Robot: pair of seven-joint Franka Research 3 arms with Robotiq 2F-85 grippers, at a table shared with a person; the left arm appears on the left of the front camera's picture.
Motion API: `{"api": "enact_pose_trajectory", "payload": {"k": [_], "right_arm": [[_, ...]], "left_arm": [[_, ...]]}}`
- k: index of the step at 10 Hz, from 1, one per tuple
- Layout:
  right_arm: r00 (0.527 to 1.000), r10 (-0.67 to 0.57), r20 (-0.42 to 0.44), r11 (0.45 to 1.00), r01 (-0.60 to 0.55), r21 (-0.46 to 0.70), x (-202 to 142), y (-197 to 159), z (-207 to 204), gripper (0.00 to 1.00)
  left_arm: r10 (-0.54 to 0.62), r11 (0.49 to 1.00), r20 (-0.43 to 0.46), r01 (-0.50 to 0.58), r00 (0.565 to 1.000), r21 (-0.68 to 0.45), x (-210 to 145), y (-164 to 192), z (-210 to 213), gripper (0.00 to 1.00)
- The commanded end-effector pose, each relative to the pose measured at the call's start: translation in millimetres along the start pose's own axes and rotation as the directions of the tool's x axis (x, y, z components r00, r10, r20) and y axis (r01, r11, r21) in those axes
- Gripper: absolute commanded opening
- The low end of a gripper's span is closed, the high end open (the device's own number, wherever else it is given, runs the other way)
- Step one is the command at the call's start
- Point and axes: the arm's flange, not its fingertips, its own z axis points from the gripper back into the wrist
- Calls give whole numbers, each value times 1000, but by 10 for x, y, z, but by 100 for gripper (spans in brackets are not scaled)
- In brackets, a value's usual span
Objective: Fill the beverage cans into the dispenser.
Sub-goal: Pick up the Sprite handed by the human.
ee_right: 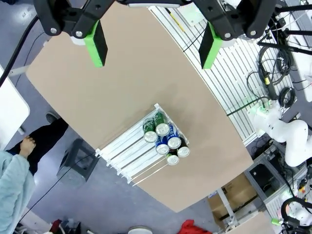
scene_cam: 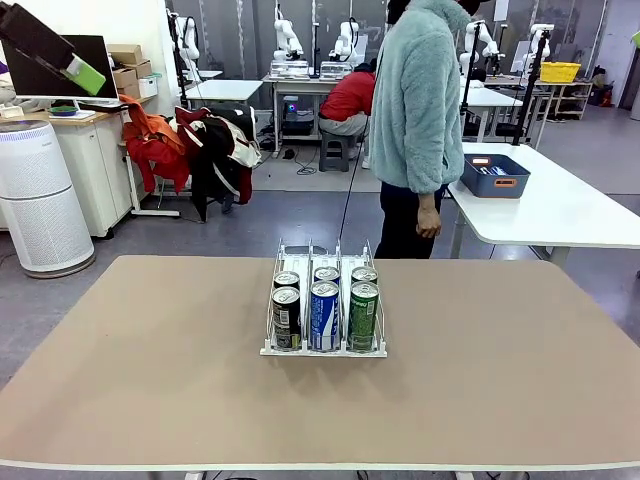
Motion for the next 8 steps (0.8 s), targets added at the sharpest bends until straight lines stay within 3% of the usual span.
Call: {"api": "enact_pose_trajectory", "payload": {"k": [1,6,7,8], "right_arm": [[999,15,-42,1000,-16,-19,-20,-114,86,100],[1000,-16,-25,999,15,-28,-180,-303,169,100],[999,-35,-23,999,34,-34,-131,-242,134,100],[999,-35,-23,999,34,-34,-131,-242,134,100]], "left_arm": [[-36,996,18,38,999,-85,123,-45,58,100],[-62,980,67,73,996,-187,270,-146,188,100],[-63,993,40,67,997,-101,247,-162,155,100],[-63,993,40,67,997,-101,247,-162,155,100]]}}
